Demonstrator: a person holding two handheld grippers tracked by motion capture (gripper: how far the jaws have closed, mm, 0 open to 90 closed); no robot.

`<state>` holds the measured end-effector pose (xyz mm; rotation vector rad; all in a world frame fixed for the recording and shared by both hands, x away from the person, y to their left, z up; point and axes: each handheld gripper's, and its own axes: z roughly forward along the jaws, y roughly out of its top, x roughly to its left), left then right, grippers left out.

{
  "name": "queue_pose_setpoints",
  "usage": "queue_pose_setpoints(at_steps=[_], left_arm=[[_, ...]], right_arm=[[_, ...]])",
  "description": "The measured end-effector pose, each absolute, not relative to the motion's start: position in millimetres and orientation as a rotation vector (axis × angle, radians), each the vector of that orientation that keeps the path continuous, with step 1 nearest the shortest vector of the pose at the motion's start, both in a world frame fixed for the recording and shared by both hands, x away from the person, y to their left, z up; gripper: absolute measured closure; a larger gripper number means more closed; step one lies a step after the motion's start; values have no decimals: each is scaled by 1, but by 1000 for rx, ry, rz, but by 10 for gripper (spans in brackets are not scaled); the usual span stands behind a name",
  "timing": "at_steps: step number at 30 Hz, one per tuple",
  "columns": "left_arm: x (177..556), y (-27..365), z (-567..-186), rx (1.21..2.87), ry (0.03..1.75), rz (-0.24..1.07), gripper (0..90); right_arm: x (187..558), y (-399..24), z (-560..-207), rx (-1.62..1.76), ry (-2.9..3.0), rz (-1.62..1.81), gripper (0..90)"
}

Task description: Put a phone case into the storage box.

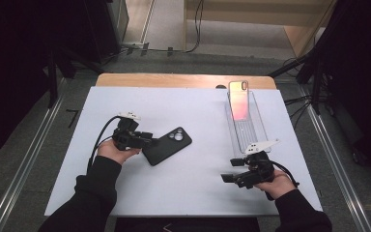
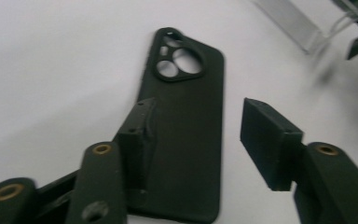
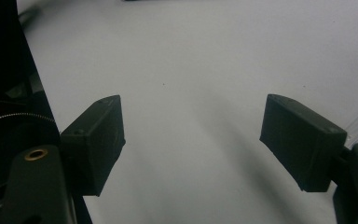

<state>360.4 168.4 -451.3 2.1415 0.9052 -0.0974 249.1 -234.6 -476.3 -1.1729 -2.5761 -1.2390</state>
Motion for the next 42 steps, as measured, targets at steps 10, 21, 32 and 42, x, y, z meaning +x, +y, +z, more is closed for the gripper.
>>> queue_pose_setpoints(at_steps=[10, 21, 32, 42], left_arm=[[333, 173, -452, 2093, 861, -164, 385], [310, 181, -455, 2079, 825, -169, 331], [287, 193, -458, 2106, 796, -163, 302], [284, 204, -458, 2084, 833, -186, 304]], right_arm=[[250, -235, -477, -1184, -2585, -1237, 198], [250, -236, -477, -1190, -2608, -1239, 198], [250, -237, -478, -1196, -2613, -1238, 198], [250, -237, -478, -1197, -2617, -1233, 198]])
